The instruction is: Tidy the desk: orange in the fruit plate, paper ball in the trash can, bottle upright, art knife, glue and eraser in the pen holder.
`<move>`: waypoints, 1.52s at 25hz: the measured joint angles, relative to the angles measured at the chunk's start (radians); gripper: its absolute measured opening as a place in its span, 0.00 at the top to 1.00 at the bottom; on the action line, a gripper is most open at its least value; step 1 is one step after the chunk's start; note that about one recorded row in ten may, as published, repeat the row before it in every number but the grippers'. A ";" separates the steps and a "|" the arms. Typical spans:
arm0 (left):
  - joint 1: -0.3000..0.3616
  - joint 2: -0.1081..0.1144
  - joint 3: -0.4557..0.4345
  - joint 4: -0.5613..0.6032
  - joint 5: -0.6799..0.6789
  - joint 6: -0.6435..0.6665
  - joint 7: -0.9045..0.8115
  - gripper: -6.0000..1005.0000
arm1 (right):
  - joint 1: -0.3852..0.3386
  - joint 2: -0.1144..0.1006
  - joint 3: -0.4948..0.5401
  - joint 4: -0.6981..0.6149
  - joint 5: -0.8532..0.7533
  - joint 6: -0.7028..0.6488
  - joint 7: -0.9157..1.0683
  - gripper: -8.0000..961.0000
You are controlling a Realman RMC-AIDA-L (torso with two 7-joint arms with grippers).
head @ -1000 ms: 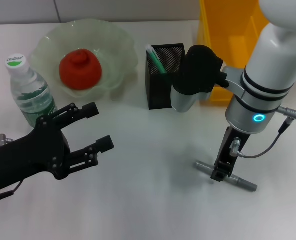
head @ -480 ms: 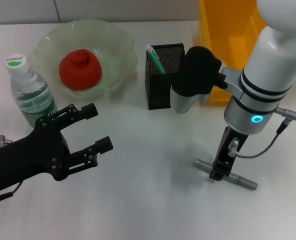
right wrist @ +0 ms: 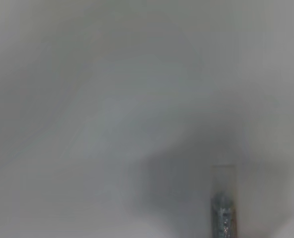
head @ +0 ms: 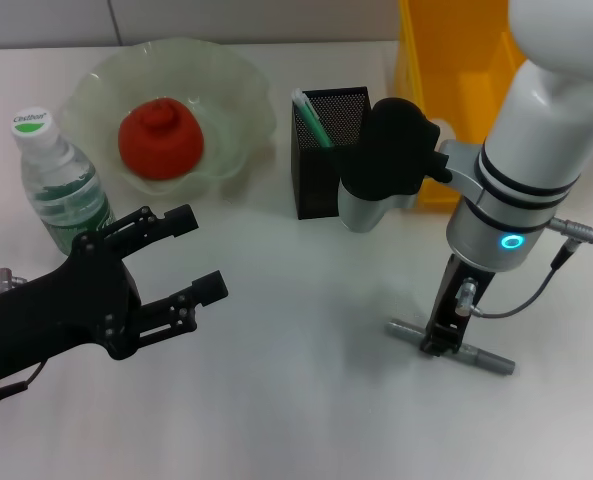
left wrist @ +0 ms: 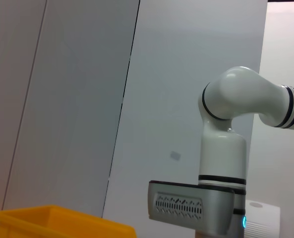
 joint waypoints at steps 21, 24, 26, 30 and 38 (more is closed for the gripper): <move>-0.004 0.000 0.000 0.000 0.000 -0.006 0.000 0.22 | -0.376 -0.007 0.402 -0.190 0.721 0.297 -0.545 0.83; -0.005 0.000 0.000 0.000 0.000 -0.007 0.000 0.22 | -0.386 -0.008 0.468 -0.009 0.972 0.305 -0.781 0.83; -0.005 0.000 0.000 0.000 0.000 -0.007 0.000 0.22 | -0.381 -0.009 0.495 0.120 1.121 0.298 -0.932 0.83; -0.007 0.000 0.000 0.000 0.000 -0.008 0.000 0.22 | -0.377 -0.009 0.517 0.288 1.313 0.303 -1.205 0.83; -0.011 0.000 0.000 0.000 0.000 -0.007 0.000 0.22 | -0.376 -0.009 0.519 0.380 1.410 0.351 -1.401 0.82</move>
